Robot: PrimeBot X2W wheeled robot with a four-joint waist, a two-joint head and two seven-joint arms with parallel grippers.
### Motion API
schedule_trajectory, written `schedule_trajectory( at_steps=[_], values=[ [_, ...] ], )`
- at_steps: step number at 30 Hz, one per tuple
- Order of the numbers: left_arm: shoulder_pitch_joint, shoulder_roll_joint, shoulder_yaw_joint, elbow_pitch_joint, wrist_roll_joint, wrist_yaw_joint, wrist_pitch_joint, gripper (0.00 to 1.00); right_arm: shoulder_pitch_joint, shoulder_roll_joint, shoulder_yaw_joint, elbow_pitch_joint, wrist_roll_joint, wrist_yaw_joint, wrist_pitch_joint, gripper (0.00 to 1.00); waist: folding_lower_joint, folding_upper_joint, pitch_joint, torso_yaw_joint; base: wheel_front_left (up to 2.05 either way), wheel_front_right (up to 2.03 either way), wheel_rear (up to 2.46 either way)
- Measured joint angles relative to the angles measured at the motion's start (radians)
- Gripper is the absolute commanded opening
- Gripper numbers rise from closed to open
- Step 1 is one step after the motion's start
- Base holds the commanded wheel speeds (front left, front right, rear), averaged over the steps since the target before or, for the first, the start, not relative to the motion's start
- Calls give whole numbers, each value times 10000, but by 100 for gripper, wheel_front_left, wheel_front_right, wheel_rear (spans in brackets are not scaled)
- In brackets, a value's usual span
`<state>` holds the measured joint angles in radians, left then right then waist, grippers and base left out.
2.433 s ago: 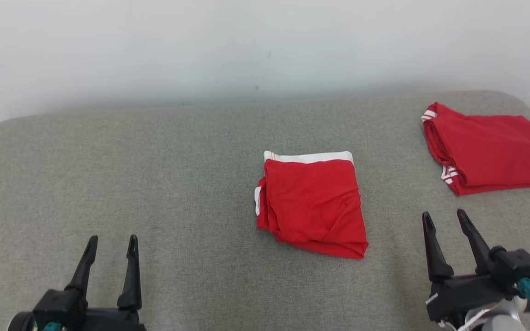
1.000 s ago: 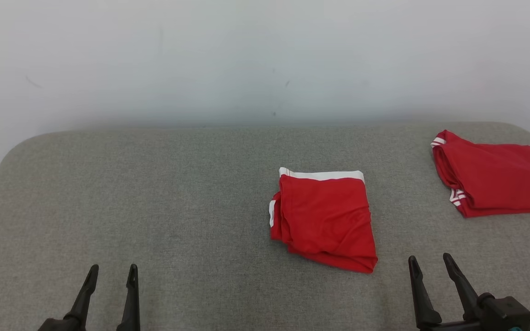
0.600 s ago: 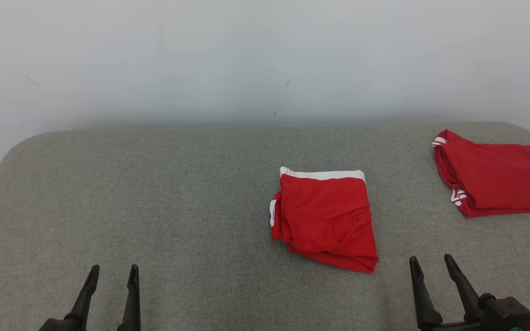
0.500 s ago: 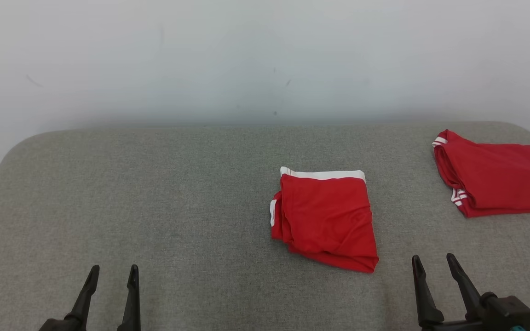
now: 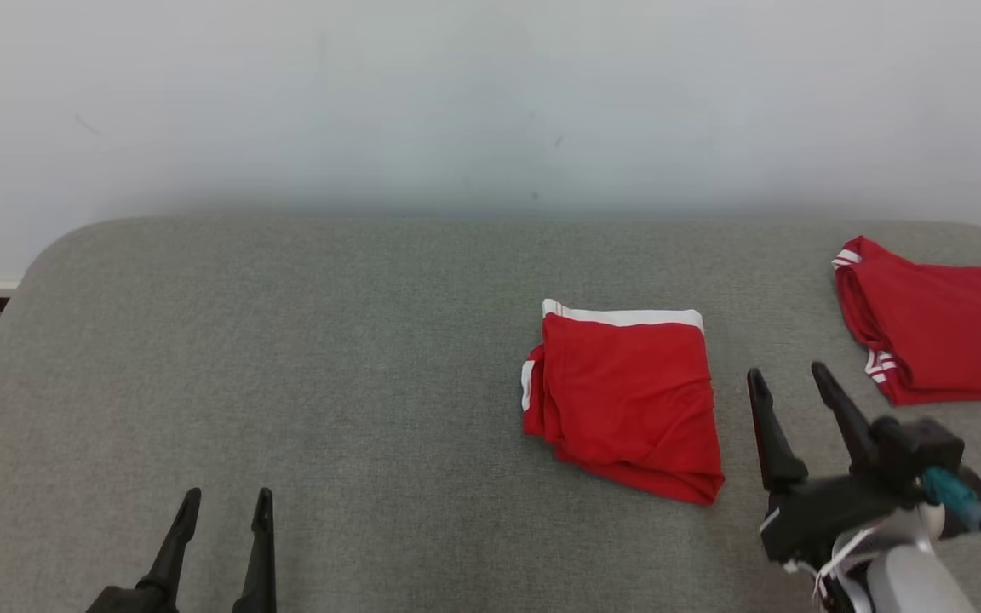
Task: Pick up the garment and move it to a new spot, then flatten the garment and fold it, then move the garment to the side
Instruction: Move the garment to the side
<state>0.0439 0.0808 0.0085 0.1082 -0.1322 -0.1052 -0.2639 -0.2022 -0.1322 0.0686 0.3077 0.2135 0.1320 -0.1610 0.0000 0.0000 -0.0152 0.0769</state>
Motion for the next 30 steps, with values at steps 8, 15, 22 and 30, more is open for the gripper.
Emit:
schedule_trajectory(
  at_steps=[8, 15, 22, 30],
  values=[
    [-296, -100, -293, 82, -148, -6, 2, 100, -1779, -481, -8, 1538, 123, 0, 752, 100, 1, 1, 533, 441, 0, 0, 0],
    [-721, -178, -474, 128, -205, -21, 2, 100, -2940, -746, 75, 3371, 125, 0, 1080, 100, 1, 1, 1133, 888, 0, 0, 0],
    [-1091, -234, -594, 180, -267, -67, 2, 100, -3593, -759, 192, 5049, 267, 0, 895, 100, 2, 2, 1713, 1295, 0, 0, 0],
    [-1304, -267, -596, 311, -268, -94, 2, 100, -3952, -604, 500, 6493, 556, 0, 587, 100, 1, 0, 2121, 1492, 0, 0, 0]
  ],
)
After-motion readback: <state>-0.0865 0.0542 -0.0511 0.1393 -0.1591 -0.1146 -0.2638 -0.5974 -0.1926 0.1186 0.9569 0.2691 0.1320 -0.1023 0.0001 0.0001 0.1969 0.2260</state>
